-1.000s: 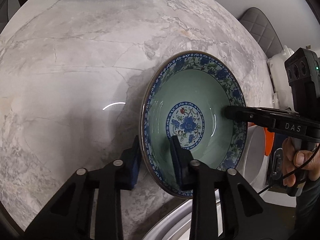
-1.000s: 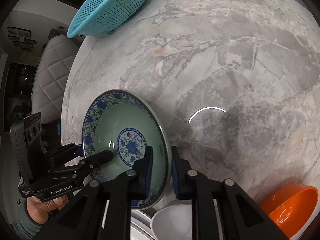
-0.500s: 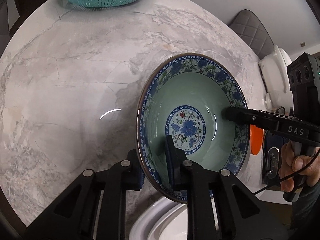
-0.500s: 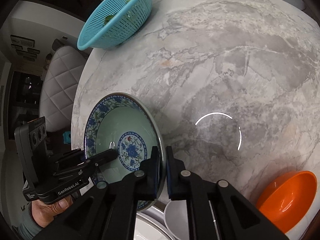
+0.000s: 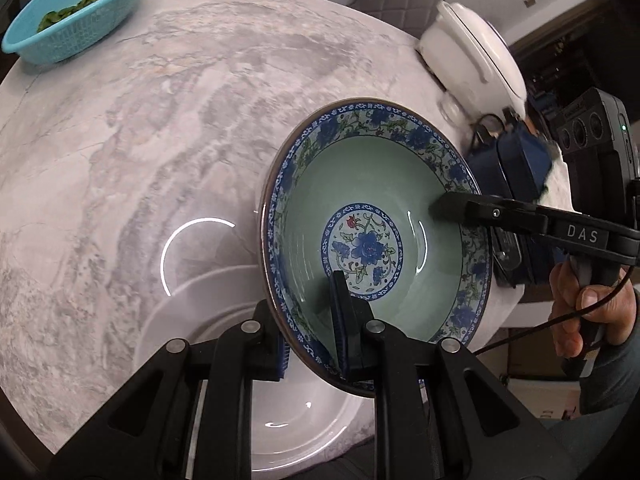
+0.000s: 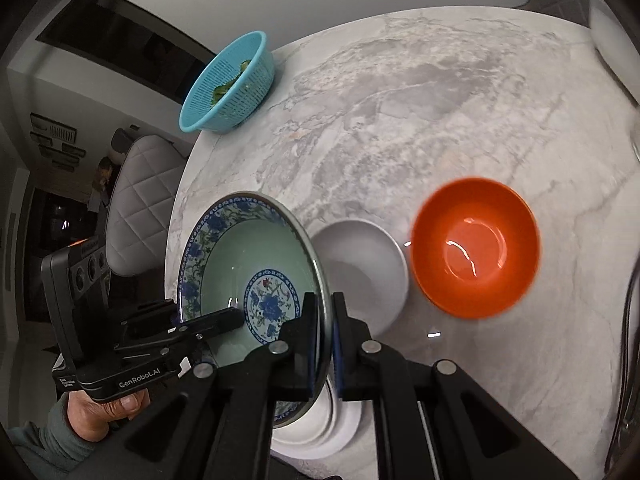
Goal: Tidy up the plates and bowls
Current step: 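Lift the blue-patterned bowl with both grippers and carry it beside the plates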
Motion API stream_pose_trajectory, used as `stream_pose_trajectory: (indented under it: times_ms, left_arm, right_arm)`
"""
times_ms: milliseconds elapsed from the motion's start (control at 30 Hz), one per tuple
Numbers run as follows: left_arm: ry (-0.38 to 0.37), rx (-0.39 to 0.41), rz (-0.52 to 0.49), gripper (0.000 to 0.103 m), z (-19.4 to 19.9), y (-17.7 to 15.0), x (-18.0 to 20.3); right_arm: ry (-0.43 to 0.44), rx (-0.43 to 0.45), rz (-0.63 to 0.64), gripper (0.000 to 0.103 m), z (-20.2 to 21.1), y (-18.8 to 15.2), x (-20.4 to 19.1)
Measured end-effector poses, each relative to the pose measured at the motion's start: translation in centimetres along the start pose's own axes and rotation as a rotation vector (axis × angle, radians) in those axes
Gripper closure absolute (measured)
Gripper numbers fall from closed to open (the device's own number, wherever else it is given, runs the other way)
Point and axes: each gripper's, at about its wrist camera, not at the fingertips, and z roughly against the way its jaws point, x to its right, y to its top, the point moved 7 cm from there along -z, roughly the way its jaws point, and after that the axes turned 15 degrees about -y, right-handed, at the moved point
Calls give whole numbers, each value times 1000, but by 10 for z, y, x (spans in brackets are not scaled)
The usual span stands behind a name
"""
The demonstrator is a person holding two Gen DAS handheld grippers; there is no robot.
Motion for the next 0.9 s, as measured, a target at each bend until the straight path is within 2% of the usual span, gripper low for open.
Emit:
stream_pose_trajectory:
  times_ms: [233, 400, 600, 900]
  left_arm:
    - [-30, -126, -74, 87, -68, -47, 56]
    - [-8, -185, -117, 87, -110, -64, 72]
    - [19, -220, -123, 87, -148, -79, 74]
    - [58, -235, -133, 87, -178, -83, 65]
  right_arm:
    - [-50, 3, -145, 94, 18, -68, 74]
    - [-82, -23, -192, 94, 8, -106, 115]
    - [-113, -37, -188, 94, -11, -125, 144]
    - [-111, -52, -166, 94, -30, -141, 169]
